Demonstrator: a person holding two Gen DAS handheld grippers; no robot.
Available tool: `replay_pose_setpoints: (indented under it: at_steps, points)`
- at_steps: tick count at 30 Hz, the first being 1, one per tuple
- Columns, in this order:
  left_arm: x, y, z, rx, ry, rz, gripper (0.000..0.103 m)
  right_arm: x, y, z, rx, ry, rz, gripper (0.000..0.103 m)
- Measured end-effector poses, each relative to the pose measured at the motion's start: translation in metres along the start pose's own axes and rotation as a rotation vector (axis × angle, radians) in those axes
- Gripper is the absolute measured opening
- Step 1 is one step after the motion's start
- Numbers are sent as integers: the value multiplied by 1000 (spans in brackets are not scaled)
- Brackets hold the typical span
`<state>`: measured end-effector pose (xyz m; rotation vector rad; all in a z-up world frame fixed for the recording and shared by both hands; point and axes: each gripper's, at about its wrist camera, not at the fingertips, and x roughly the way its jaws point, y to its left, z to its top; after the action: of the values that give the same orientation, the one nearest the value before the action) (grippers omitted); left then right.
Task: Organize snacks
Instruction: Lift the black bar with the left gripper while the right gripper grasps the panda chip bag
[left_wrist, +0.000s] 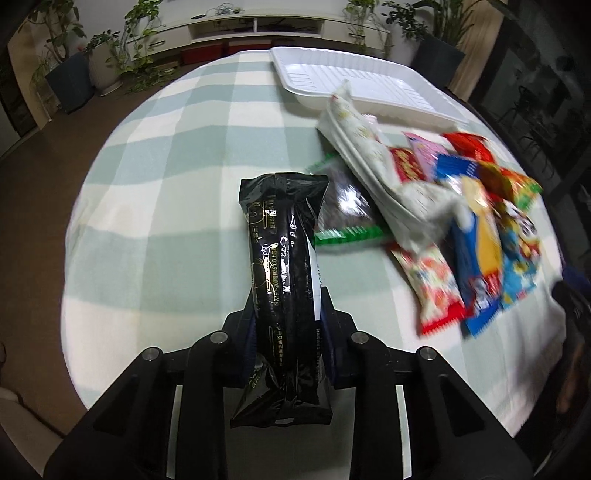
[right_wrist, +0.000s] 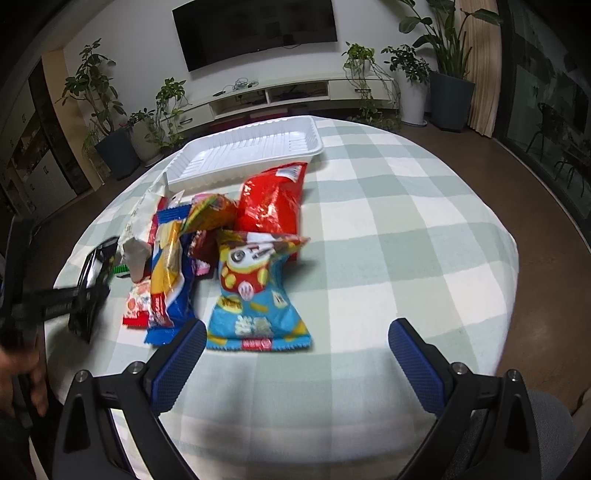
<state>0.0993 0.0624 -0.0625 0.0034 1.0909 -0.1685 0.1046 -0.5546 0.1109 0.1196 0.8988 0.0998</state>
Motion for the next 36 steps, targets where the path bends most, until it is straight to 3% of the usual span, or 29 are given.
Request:
replay_pose_setpoints:
  at_steps: [4,10,16,19,27,28,36]
  points:
    - [-7,-6,-16,3,-7,-31,25,12,12,8,-34,12,5,100]
    - [-13,-13,-28,10,-11,-56,25,40,17,17,-46,73,1,91]
    - [-13,-11,-28,-8,-21,-82,24,54,15,13,-16,133,62,71]
    - [-14,-10,-29,-17,-28,-99,24,53,13,13,-12,127,69,60]
    - [-15,-7,-31,-50,-51,-128,24,48,3,11,56,130,118,49]
    - [-15,-6,-31,-57,-53,-130,24,46,1,11,66,126,127,42]
    - [-20,-5,-39,-78,-64,-155,24,37,-1,6,95,113,173,34]
